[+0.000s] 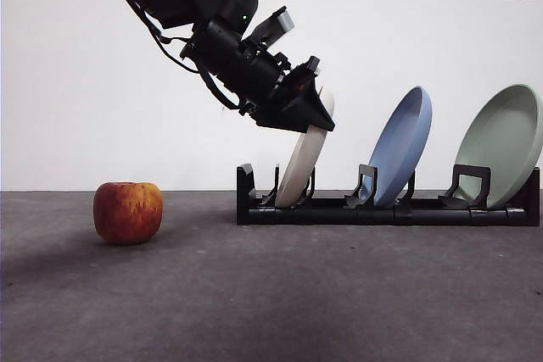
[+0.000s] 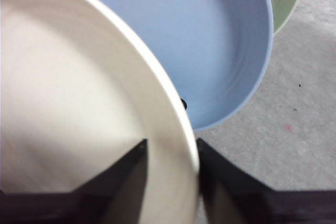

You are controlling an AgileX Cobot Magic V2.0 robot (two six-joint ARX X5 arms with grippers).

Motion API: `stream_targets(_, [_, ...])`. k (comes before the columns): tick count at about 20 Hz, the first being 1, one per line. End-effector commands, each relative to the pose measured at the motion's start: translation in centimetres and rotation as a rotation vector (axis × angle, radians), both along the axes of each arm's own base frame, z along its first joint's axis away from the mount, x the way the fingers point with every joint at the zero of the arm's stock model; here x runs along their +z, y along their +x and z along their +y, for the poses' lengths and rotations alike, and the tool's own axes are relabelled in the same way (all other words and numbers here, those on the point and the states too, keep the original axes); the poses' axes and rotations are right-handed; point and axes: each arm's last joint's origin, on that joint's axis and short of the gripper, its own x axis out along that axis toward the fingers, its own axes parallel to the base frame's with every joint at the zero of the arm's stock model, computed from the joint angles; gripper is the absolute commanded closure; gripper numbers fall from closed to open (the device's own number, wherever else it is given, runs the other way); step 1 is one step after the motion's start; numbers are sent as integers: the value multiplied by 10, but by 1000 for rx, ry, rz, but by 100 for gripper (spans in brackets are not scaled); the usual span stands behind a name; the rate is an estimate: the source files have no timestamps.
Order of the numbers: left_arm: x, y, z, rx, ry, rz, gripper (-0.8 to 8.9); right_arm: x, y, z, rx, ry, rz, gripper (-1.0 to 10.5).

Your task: Take the yellow plate from the plate rack,put the plate on the table,take the apple from the table,put the apple in the plate

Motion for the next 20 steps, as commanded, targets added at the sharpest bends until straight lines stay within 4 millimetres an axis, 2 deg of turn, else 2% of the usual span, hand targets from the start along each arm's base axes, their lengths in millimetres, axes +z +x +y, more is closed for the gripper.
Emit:
stream_targets(1, [-6, 1, -1, 2, 3, 26, 729, 2, 1, 0, 9, -1, -13, 349])
stream_targets(4, [-7, 0, -1, 2, 5, 38, 732, 1, 3, 0, 9, 0, -5, 349])
stream_targets(6, [-6, -1, -1, 2, 9, 47, 827, 1, 3, 0, 9, 0, -6, 349])
stream_targets(10, [2, -2, 1, 19, -11, 57, 822, 1, 3, 0, 9, -1, -5, 349])
stream_targets(14, [31, -11, 6, 20, -38, 10, 822, 1, 3, 0, 9, -1, -6, 349])
stream_targets(20, [91, -37, 23, 22, -88, -77, 822, 1, 3, 0, 9, 0, -4, 349])
